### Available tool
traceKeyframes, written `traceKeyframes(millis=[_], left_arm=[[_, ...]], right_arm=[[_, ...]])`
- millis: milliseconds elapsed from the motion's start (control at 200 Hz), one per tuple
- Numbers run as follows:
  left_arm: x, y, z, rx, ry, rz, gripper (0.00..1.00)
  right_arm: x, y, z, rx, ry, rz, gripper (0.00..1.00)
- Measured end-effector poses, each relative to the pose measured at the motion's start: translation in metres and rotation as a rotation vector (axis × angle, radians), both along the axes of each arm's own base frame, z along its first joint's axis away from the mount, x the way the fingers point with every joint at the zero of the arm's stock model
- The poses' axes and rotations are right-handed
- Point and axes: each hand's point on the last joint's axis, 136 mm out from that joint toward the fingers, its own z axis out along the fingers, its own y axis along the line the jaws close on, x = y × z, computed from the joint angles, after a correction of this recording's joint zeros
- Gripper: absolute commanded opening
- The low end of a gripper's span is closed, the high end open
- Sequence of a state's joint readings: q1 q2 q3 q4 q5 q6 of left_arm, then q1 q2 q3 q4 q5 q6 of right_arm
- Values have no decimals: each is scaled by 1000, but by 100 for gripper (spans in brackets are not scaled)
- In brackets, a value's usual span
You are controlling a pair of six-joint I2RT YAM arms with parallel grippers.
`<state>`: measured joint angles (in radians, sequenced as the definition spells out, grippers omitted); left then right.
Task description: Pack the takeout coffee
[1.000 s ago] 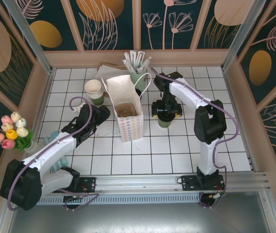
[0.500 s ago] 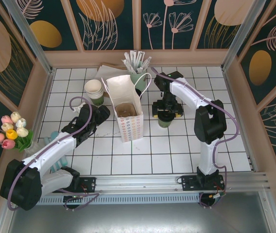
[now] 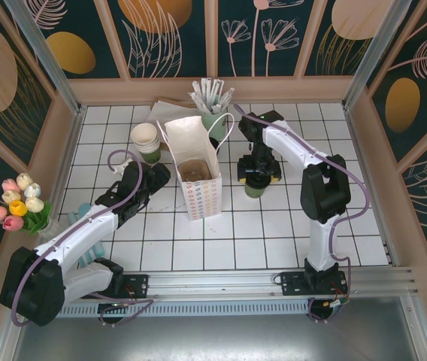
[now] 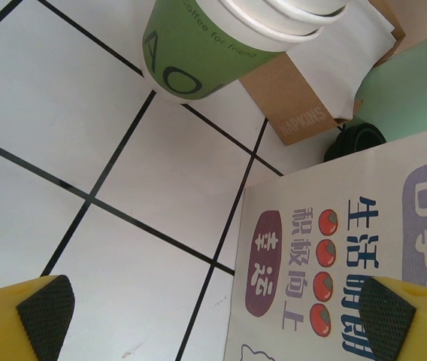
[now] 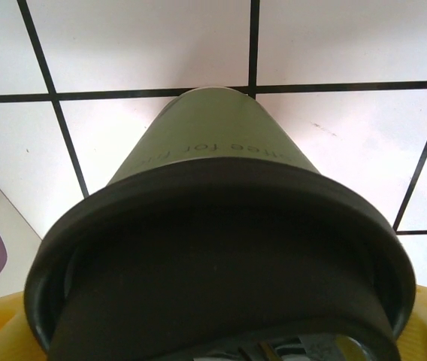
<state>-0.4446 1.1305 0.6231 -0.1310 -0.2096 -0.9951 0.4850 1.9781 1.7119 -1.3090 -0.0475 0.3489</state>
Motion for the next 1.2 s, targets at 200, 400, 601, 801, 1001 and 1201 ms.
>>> traceKeyframes(millis=[200, 400, 601, 801, 1001, 1201], left_arm=[[8, 17, 13, -8, -26, 41, 98], [32, 27, 49, 28, -97, 42, 98], [76, 32, 96, 97, -202, 4, 99], [123, 6, 158, 262, -362, -206, 99], [149, -37, 199, 446, -507, -537, 99], [148, -78, 209, 572, -564, -916, 98]], right_arm=[[1, -4, 17, 0, -54, -4, 78], [-5, -9, 44, 24, -117, -16, 75], [-19, -14, 52, 36, -116, -24, 73], [-34, -9, 53, 53, -96, -26, 73], [-43, -2, 69, 86, -134, -27, 74], [-52, -2, 76, 93, -150, -34, 74]])
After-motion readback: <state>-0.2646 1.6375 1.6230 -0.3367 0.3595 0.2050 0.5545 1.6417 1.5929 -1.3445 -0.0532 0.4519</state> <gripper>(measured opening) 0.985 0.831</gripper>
